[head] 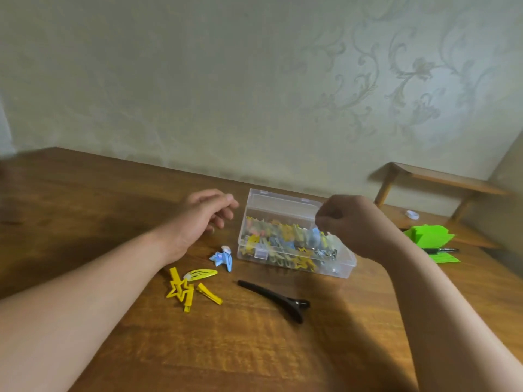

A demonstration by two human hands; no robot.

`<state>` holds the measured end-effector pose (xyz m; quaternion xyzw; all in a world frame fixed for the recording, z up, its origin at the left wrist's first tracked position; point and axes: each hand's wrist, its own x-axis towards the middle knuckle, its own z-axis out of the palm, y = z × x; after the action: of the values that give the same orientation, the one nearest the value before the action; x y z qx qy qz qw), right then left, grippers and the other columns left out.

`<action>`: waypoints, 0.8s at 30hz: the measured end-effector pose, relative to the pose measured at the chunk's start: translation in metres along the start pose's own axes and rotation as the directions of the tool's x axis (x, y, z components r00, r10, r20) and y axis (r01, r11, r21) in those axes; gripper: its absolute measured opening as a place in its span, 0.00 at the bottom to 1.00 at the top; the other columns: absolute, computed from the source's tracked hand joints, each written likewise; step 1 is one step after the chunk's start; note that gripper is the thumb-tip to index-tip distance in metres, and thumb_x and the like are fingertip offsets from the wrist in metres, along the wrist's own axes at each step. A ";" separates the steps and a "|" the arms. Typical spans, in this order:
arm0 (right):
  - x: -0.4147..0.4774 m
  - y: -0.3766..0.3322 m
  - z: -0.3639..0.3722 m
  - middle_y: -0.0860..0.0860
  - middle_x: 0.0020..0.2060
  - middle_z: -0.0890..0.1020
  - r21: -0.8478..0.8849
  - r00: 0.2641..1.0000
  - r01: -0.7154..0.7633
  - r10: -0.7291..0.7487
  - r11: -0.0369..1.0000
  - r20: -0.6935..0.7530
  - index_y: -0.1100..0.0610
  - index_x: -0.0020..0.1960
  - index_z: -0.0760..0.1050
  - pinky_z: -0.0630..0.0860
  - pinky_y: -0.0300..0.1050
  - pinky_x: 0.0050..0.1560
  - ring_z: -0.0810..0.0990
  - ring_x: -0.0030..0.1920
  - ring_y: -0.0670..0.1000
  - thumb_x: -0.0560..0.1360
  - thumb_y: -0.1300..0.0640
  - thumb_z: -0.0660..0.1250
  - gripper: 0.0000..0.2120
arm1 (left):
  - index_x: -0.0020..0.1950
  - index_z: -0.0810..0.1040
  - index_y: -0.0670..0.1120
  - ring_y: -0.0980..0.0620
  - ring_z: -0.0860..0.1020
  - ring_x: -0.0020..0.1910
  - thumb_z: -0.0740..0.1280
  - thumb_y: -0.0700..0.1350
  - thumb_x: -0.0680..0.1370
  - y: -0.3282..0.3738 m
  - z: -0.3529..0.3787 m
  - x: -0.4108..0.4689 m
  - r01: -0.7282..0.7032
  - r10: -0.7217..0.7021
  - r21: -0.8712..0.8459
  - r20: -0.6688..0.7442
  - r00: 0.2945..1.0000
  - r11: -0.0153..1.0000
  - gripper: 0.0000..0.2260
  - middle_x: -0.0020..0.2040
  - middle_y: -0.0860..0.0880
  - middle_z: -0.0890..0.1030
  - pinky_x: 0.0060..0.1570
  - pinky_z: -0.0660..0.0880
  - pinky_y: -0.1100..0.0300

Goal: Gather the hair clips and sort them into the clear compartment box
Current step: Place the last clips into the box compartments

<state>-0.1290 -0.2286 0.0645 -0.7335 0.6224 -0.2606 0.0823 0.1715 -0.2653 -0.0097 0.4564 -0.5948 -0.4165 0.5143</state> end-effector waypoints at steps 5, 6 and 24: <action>-0.001 0.009 -0.005 0.42 0.43 0.85 -0.203 0.993 -0.010 0.034 0.979 0.115 0.47 0.47 0.85 0.80 0.41 0.43 0.83 0.44 0.44 0.78 0.55 0.74 0.03 | 0.56 0.87 0.43 0.51 0.78 0.41 0.64 0.47 0.87 -0.002 0.000 0.001 -0.005 0.005 0.001 0.001 1.000 1.000 0.13 0.45 0.46 0.84 0.40 0.71 0.57; -0.001 0.009 -0.004 0.42 0.43 0.85 -0.233 0.991 -0.013 0.042 0.972 0.124 0.47 0.46 0.85 0.82 0.44 0.44 0.83 0.43 0.44 0.78 0.55 0.74 0.04 | 0.56 0.87 0.43 0.51 0.78 0.41 0.64 0.47 0.87 -0.003 0.000 0.001 -0.006 0.006 0.001 0.001 1.000 1.000 0.13 0.44 0.47 0.84 0.40 0.71 0.57; -0.012 -0.044 0.028 0.40 0.43 0.85 -0.163 0.980 0.197 -0.194 0.967 0.034 0.44 0.49 0.84 0.77 0.44 0.44 0.82 0.45 0.45 0.80 0.51 0.69 0.05 | 0.57 0.86 0.41 0.52 0.78 0.40 0.66 0.49 0.86 0.001 -0.001 -0.002 0.015 -0.015 0.005 -0.003 1.000 1.000 0.14 0.44 0.48 0.85 0.39 0.71 0.58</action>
<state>-0.0780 -0.2134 0.0575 -0.7977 0.5658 -0.2085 0.0005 0.1725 -0.2630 -0.0089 0.4628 -0.5918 -0.4180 0.5108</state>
